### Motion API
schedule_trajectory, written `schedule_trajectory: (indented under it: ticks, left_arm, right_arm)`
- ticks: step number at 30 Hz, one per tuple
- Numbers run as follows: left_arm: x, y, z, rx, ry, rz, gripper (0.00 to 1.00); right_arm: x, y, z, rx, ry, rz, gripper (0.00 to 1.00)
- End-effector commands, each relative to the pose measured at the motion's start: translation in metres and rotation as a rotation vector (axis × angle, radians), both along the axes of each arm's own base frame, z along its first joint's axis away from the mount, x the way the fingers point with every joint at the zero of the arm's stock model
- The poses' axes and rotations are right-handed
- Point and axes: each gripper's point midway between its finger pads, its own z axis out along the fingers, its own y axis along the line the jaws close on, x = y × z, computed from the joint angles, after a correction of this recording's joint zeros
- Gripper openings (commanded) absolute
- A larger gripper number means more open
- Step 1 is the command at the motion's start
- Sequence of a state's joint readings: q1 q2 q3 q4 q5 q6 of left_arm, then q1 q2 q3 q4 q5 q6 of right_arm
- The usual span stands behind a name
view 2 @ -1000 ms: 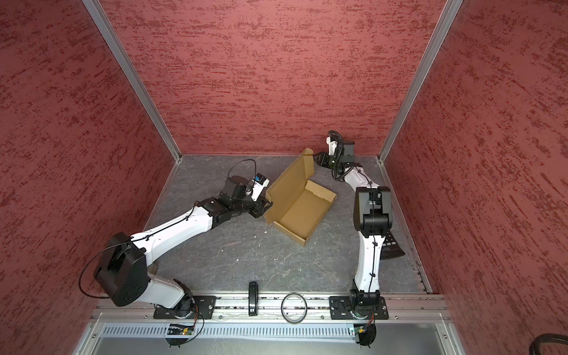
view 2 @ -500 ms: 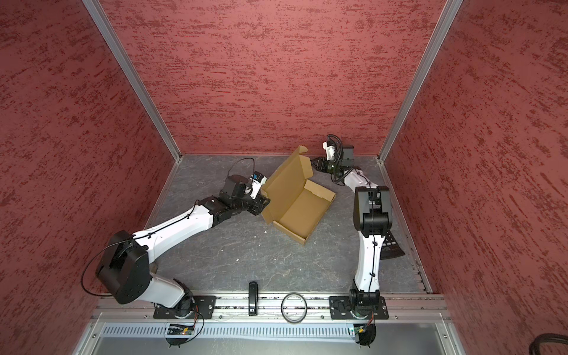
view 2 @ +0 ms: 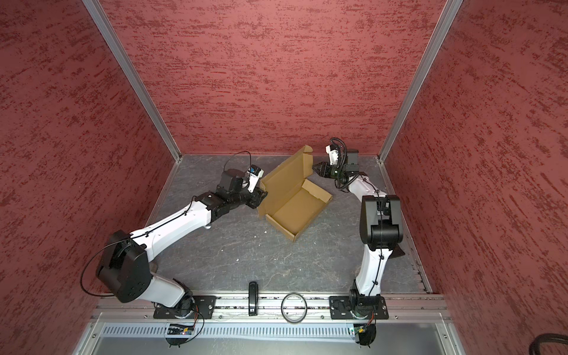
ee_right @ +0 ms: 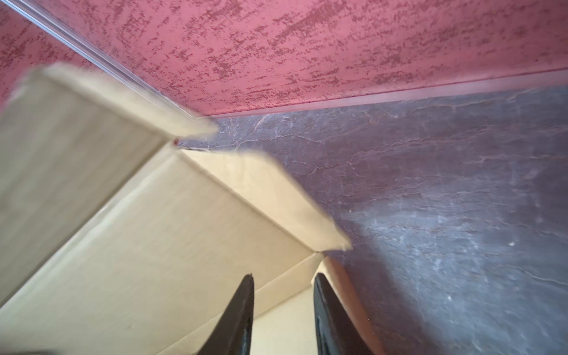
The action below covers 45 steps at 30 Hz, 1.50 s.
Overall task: Assemble paper box
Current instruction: Rotate the paper box at the center of the table, then fold the bottom flaps of a flat cardboard box at the center of the table.
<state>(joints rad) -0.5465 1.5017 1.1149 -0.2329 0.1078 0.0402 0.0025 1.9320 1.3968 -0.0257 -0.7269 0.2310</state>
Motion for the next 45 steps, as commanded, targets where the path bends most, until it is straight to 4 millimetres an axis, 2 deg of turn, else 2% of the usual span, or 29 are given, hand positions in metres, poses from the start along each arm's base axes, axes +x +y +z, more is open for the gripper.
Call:
schedule_trajectory:
  ticks: [1,4,10,14,19,26,36,45]
  left_arm:
    - [0.005,0.004,0.012,-0.001,-0.023,-0.012,0.49]
    - [0.006,0.006,0.01,0.003,-0.017,-0.017,0.5]
    - [0.008,0.009,0.005,0.014,-0.008,-0.012,0.5]
    - [0.011,0.013,0.005,0.014,-0.011,0.015,0.59]
    - [0.011,0.015,0.007,-0.011,-0.006,0.042,0.68]
    - [0.006,0.015,0.015,-0.076,0.003,0.057,0.69]
    - [-0.002,0.016,0.033,-0.15,-0.005,0.077,0.72]
    - [-0.005,0.018,0.031,-0.168,0.002,0.085,0.73]
  right_arm:
    - [-0.009,-0.009,-0.002,-0.05,-0.008,-0.035,0.34]
    - [-0.02,-0.016,-0.001,-0.105,-0.007,-0.068,0.35]
    - [-0.037,-0.038,-0.018,-0.254,0.051,-0.145,0.42]
    - [-0.046,-0.049,-0.02,-0.32,0.054,-0.191,0.49]
    - [-0.042,-0.062,-0.031,-0.414,0.101,-0.212,0.51]
    - [-0.03,-0.064,-0.056,-0.497,0.168,-0.182,0.54]
    - [-0.026,-0.052,-0.091,-0.591,0.241,-0.107,0.61]
    - [-0.024,-0.053,-0.111,-0.649,0.291,-0.1,0.61]
